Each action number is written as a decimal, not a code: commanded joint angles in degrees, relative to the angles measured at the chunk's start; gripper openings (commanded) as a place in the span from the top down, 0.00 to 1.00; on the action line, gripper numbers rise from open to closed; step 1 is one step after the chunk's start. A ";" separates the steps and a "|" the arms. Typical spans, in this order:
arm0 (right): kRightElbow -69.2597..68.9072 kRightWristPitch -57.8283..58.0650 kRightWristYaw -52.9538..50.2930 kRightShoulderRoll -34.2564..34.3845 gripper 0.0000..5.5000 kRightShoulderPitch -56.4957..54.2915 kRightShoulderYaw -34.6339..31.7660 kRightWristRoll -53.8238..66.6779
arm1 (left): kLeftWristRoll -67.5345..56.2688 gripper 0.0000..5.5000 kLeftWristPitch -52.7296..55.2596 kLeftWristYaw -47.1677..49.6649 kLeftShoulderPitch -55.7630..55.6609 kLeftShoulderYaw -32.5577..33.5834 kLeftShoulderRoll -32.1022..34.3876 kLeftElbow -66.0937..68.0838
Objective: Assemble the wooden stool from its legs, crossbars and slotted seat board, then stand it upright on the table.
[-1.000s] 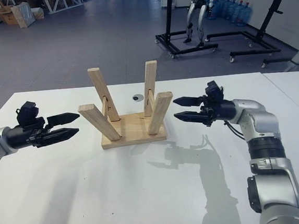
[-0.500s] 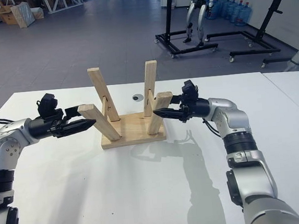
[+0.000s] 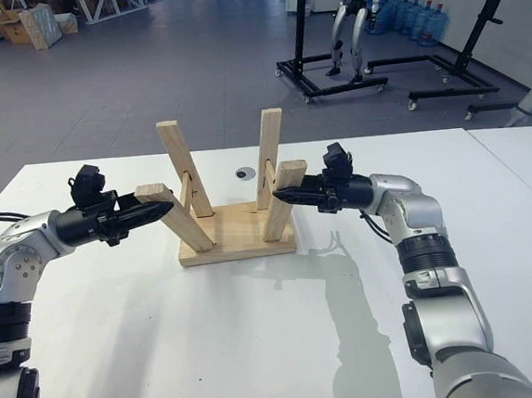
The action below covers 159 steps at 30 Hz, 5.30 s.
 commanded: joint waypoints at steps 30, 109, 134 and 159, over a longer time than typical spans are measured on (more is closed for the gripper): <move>16.09 46.25 -28.23 3.89 0.73 -5.98 -1.92 8.73 | -22.24 0.62 33.01 54.34 -1.64 13.15 -18.78 17.29; -27.22 6.43 -10.24 -6.91 0.45 32.22 8.85 0.85 | 15.80 0.48 -26.60 1.95 32.58 -6.63 6.28 -11.98; -13.32 64.62 -37.25 -5.88 0.76 -4.55 -12.76 46.58 | -35.77 0.72 36.28 41.00 -8.00 8.58 1.03 2.56; 47.67 28.96 -75.97 10.49 0.76 -29.61 -28.89 27.52 | -23.98 0.74 10.53 71.84 -23.33 11.27 -16.25 48.56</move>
